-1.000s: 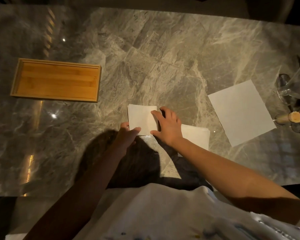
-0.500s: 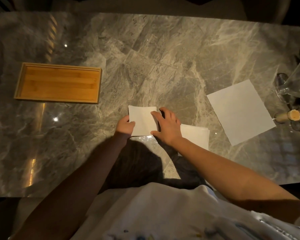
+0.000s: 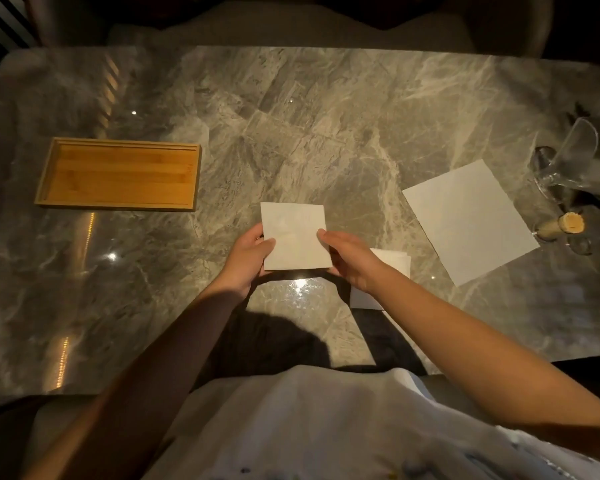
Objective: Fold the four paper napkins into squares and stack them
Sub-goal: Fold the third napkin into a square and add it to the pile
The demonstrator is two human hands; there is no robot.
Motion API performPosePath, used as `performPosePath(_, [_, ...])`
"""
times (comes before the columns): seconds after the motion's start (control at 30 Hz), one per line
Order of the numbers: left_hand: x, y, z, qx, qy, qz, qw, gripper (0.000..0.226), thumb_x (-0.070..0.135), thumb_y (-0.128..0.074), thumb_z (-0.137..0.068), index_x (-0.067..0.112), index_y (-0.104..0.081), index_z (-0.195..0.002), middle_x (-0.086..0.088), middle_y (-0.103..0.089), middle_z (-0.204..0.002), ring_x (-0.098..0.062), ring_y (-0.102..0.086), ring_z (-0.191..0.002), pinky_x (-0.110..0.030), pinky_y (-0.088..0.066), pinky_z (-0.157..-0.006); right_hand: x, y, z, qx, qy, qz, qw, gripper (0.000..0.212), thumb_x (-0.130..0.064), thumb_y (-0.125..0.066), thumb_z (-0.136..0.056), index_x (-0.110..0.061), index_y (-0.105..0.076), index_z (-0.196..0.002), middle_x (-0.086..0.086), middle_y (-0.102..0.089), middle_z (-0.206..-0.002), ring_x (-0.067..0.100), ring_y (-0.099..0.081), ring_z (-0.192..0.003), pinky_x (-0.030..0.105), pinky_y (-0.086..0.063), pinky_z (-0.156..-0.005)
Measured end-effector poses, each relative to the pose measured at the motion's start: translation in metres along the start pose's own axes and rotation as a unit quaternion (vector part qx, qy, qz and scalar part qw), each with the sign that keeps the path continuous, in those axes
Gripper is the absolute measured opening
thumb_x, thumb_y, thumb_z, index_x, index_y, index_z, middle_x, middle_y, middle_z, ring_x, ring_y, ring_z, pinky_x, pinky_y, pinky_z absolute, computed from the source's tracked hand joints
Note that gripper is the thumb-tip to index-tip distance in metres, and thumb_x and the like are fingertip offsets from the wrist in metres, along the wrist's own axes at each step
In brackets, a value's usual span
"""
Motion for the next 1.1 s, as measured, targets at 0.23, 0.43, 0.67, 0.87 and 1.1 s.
performPosePath(0.23, [-0.010,-0.023,0.013,-0.035,0.011,-0.021,0.999,0.031,0.009,-0.044,-0.096,0.021,-0.056,-0.122,0.003,-0.069,-0.104,-0.011,-0.067,-0.092,-0.024,-0.057,-0.069,0.015,0.036,0.017,0.031,0.027,-0.022,0.999,0.016,-0.014,-0.062,-0.090,-0.015,-0.068,-0.105,0.000,-0.075,-0.087,0.009,-0.071,-0.073,0.022,-0.057,-0.061])
performPosePath(0.43, [-0.036,-0.048,0.007,0.006,0.038,-0.098,0.994,0.020,0.012,-0.047,-0.094,0.012,-0.062,-0.108,-0.005,-0.067,-0.090,-0.015,-0.065,-0.077,-0.028,-0.056,-0.069,0.027,0.072,0.033,0.115,0.081,0.034,0.989,0.015,-0.008,-0.061,-0.089,-0.018,-0.071,-0.094,-0.003,-0.073,-0.085,0.005,-0.070,-0.065,0.018,-0.053,-0.052])
performPosePath(0.67, [-0.057,-0.090,-0.005,-0.011,0.041,-0.172,0.984,0.013,0.012,-0.051,-0.091,0.011,-0.061,-0.083,-0.003,-0.058,-0.070,-0.015,-0.055,-0.063,-0.030,-0.050,-0.060,0.045,0.110,0.046,0.193,0.084,0.075,0.975,0.019,-0.007,-0.064,-0.087,-0.023,-0.071,-0.081,0.002,-0.072,-0.092,0.022,-0.067,-0.087,0.035,-0.058,-0.073])
performPosePath(0.87, [-0.066,-0.107,-0.015,-0.025,0.049,-0.222,0.974,0.011,0.012,-0.051,-0.089,0.006,-0.061,-0.090,-0.004,-0.056,-0.065,-0.018,-0.053,-0.059,-0.035,-0.048,-0.061,0.054,0.126,0.048,0.226,0.107,0.125,0.960,0.018,-0.006,-0.062,-0.087,-0.021,-0.069,-0.081,0.022,-0.068,-0.102,0.024,-0.064,-0.083,0.039,-0.058,-0.079])
performPosePath(1.1, [-0.063,-0.112,-0.020,-0.032,0.056,-0.235,0.970,0.016,0.018,-0.046,-0.090,0.013,-0.060,-0.095,-0.006,-0.059,-0.080,-0.016,-0.056,-0.061,-0.029,-0.045,-0.054,0.059,0.134,0.045,0.246,0.108,0.131,0.954,0.014,-0.002,-0.058,-0.087,-0.009,-0.069,-0.082,0.020,-0.059,-0.079,0.025,-0.055,-0.072,0.035,-0.050,-0.062])
Point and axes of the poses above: each hand's wrist, its own z-axis away from the middle knuckle, its own y-axis out of the back of the hand, x = y × z, the point moved 3 cm from there along -z, towards the middle knuckle
